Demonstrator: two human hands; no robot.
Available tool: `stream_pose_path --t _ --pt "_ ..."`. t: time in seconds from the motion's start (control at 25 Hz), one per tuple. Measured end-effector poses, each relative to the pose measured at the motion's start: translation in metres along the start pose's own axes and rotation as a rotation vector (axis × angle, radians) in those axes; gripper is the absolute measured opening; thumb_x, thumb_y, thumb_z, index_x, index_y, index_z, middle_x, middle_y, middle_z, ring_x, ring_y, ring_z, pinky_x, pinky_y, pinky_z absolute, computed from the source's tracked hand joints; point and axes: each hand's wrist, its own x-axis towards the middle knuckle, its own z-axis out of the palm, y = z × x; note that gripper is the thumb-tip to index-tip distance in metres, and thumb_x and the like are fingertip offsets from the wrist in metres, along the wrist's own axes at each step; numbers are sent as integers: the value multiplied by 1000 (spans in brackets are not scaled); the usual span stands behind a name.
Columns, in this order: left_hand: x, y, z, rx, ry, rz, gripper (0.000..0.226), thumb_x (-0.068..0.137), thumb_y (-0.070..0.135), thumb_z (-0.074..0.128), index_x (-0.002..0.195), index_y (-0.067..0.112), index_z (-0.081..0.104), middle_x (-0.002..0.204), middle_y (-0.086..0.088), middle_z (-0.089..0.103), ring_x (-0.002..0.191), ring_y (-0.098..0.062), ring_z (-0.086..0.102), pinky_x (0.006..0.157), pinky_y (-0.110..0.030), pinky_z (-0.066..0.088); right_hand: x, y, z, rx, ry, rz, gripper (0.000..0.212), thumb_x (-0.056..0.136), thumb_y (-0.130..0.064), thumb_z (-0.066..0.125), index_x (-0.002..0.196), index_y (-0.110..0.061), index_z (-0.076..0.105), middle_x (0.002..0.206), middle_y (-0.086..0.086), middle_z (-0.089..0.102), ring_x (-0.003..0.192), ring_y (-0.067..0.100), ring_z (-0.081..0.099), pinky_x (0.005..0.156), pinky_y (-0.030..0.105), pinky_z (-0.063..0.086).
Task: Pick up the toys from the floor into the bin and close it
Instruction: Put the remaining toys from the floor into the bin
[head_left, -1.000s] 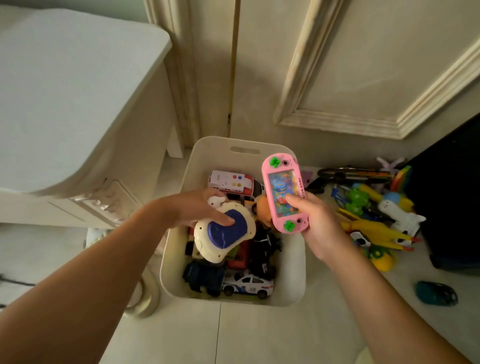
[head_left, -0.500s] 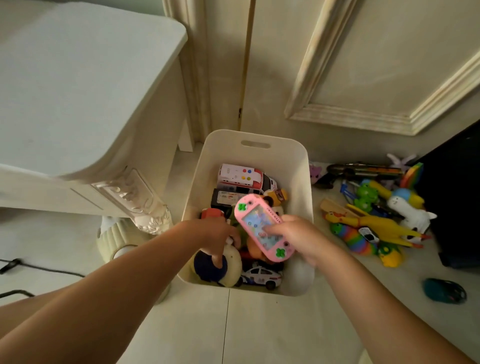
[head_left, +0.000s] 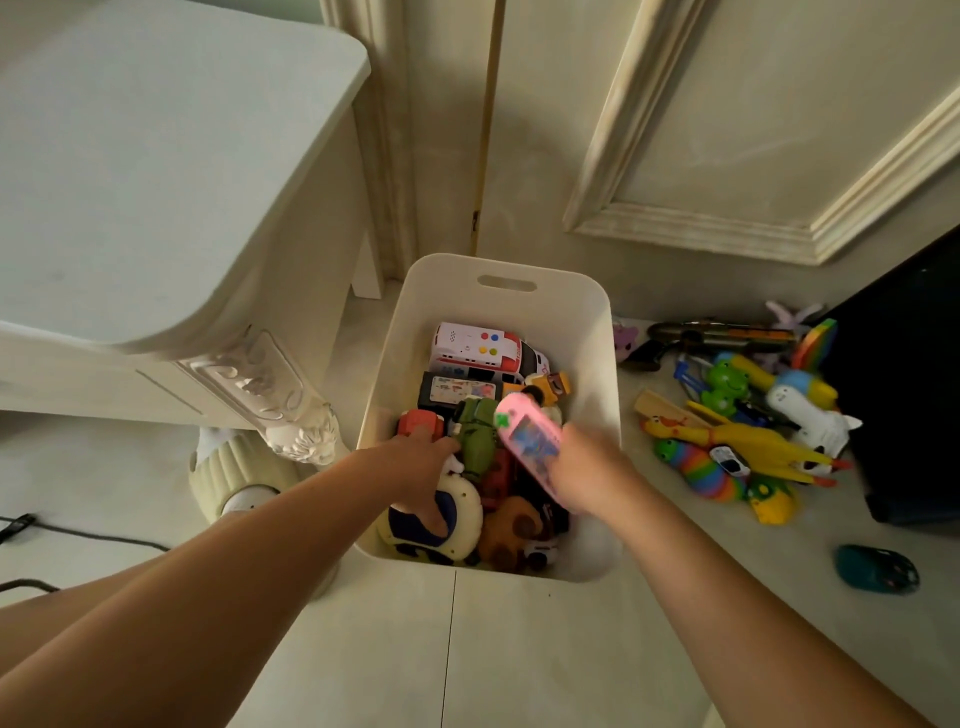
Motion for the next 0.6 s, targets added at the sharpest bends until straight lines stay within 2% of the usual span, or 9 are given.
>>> stream_pose_path --t 0.04,0.08,0.12,0.2,0.28,0.4,0.44,0.52,0.6 --pt "0 1 1 -31 8 1 109 69 47 80 153 25 13 150 -11 27 134 -35 36 106 -44 40 -3 -1 -5 -17 68 -12 22 93 -14 55 113 -8 47 93 6 56 76 18 56 54 25 46" --pt "0 2 2 -25 24 1 107 70 50 78 152 24 14 149 -12 30 132 -34 37 106 -43 40 -6 -1 -7 -44 77 -8 30 92 -10 57 118 -8 42 94 7 55 77 20 57 57 29 49" --pt "-1 4 4 9 40 1 106 70 51 77 152 23 17 146 -12 33 130 -34 39 105 -42 41 -11 -1 -5 -92 38 -6 39 91 -7 57 124 -9 38 99 9 57 81 22 59 63 32 51" --pt "0 9 4 73 58 -1 101 69 52 77 149 21 24 140 -12 41 123 -31 45 101 -41 44 -13 3 16 -253 -35 -52 44 92 -9 54 131 -7 34 111 12 60 88 24 59 73 34 50" --pt "1 11 0 91 55 6 93 69 53 77 143 21 33 130 -9 49 115 -28 51 95 -39 48 -10 6 38 -369 -99 -64 42 94 -8 51 133 -5 37 117 13 62 93 23 62 74 33 49" --pt "-1 13 -2 41 48 -30 86 70 61 72 138 20 41 125 -5 52 112 -24 53 93 -37 49 -8 6 42 -364 -99 -12 37 95 -6 49 131 -3 41 122 15 61 107 27 63 70 30 50" --pt "-3 16 -3 43 99 -55 84 70 64 69 136 19 43 127 -5 50 114 -24 51 95 -38 48 -8 7 37 -296 -72 -4 35 95 -6 49 129 -2 43 121 15 61 107 28 62 65 29 46" --pt "-5 31 -8 96 333 -67 70 75 63 64 127 18 50 125 -5 49 117 -24 48 97 -39 46 -6 8 22 -117 23 5 34 92 -7 55 125 -3 46 115 14 61 95 25 62 59 25 42" --pt "-5 50 -9 58 518 57 47 85 51 60 118 19 55 120 -2 52 111 -20 51 91 -35 49 -3 8 7 34 159 10 38 89 -7 60 124 -6 45 115 13 61 91 24 62 55 22 40"
